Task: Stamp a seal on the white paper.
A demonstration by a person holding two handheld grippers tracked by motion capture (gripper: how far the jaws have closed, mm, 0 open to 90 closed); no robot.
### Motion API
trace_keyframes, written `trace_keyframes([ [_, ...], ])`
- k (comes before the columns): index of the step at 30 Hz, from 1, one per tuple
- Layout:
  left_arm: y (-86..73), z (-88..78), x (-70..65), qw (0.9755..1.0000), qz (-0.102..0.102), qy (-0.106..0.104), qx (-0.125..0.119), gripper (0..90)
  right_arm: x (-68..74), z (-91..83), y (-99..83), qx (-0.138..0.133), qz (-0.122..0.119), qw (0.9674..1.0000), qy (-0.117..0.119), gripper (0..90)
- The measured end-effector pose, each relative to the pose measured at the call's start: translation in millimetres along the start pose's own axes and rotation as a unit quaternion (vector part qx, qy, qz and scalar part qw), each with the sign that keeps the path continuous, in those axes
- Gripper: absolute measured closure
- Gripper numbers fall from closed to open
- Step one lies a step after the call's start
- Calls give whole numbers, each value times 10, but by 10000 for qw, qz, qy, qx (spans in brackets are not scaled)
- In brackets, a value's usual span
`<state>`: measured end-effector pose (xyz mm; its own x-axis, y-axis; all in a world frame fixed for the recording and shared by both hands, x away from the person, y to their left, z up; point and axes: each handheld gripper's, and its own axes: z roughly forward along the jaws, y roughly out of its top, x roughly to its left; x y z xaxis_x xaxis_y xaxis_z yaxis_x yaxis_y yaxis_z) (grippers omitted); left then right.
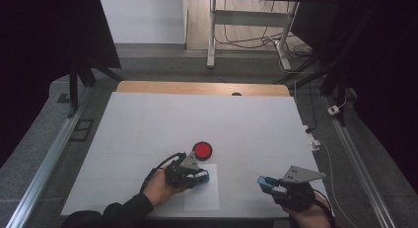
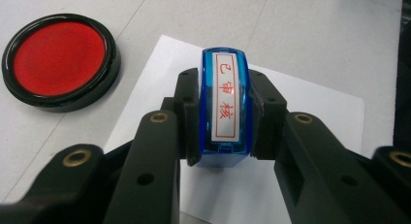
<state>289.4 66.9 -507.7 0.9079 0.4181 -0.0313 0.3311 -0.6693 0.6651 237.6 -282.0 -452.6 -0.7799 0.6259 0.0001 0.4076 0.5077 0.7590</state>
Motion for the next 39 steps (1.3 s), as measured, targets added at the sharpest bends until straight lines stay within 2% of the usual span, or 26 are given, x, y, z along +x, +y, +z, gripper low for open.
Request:
trace_keyframes([
  [7,-32,9,72,9994,-237,-216,-124,703,-1,0,0,-2,1,10000,6,683],
  [18,-68,21,163,9968,-585,-492,-242,703,2,1,-1,11,-12,10000,3,684],
  [21,-67,21,154,9972,-544,-462,-223,703,1,1,-1,10,-11,10000,9,683],
  [28,-47,18,58,9993,-282,-179,-144,702,2,2,0,16,-15,10000,9,683],
  [34,-48,17,70,9991,-326,-212,-142,702,1,3,-1,18,-15,10000,11,683],
  [39,-12,9,36,9999,-139,-90,-3,702,-1,4,-1,19,-8,10000,13,683],
])
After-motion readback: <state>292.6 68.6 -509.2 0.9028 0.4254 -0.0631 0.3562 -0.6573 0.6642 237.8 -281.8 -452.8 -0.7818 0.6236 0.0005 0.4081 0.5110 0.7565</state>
